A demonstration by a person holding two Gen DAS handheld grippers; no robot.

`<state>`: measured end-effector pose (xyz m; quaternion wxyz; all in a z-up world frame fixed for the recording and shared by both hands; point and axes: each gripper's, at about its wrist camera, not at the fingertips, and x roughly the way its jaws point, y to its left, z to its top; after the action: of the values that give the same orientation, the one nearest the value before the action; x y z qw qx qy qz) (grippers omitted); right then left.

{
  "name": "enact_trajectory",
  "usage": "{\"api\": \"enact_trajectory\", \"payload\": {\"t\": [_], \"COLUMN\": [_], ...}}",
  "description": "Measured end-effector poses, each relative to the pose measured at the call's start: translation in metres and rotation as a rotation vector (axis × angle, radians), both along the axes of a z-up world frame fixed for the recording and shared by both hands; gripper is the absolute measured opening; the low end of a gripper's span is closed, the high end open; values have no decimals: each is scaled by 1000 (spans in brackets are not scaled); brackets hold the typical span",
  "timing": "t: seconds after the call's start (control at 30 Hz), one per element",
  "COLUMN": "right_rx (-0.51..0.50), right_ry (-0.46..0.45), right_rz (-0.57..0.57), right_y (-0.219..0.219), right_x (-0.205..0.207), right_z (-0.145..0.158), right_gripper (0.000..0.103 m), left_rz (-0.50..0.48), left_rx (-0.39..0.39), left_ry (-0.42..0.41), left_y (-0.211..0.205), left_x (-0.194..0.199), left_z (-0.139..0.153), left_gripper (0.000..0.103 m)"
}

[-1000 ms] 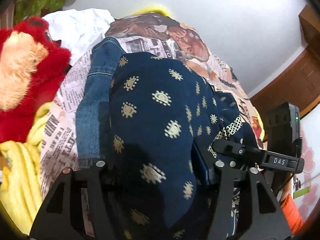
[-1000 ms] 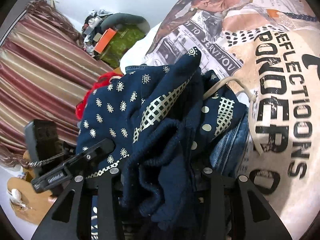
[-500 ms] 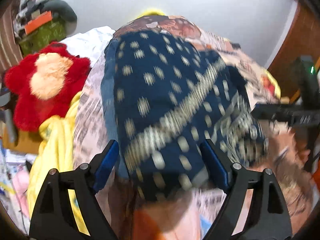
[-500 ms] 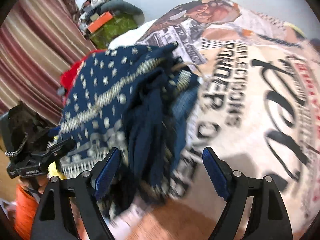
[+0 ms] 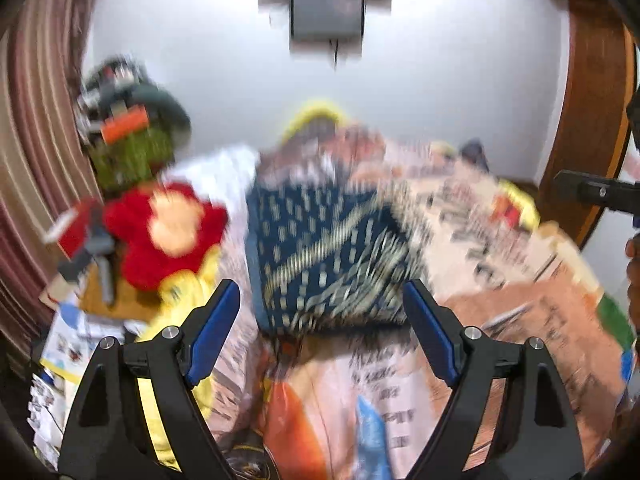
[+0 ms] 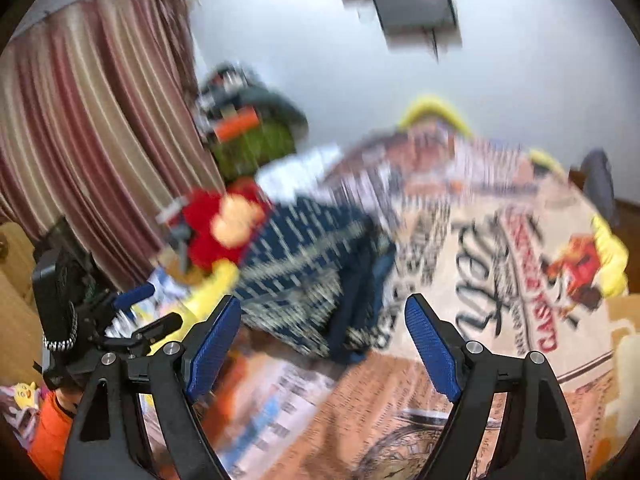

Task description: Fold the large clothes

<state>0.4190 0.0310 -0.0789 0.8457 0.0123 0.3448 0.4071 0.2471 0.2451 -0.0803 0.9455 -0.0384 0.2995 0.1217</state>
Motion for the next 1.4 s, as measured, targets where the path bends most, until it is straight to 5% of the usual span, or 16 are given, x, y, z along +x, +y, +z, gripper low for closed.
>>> {"api": "enact_trajectory", "payload": {"t": [0.23,0.5,0.93,1.13,1.4], "right_rx": [179,284,213,173,160], "right_ry": [-202,-379,-436,-493,-465], "right_rz": [-13,-35,-129,-177,-197], "right_y": [-37,-70,-84,-83,-87], "right_x": [-85,-177,-235,-247,-243], "right_z": [86,122,102,98,91], "right_gripper": [83,83,83,102,103], "left_rz": [15,43,92,106,105], "left_rx": [87,144,143,159,171], "left_ry": [-281,-459,-478,-444,-431], "left_y": [-50,-93,-114,-120,-124], "left_x": [-78,-150,-182,-174,-169], "left_z": [94,121,104,100,93], "left_gripper": [84,84,88,95,103]}}
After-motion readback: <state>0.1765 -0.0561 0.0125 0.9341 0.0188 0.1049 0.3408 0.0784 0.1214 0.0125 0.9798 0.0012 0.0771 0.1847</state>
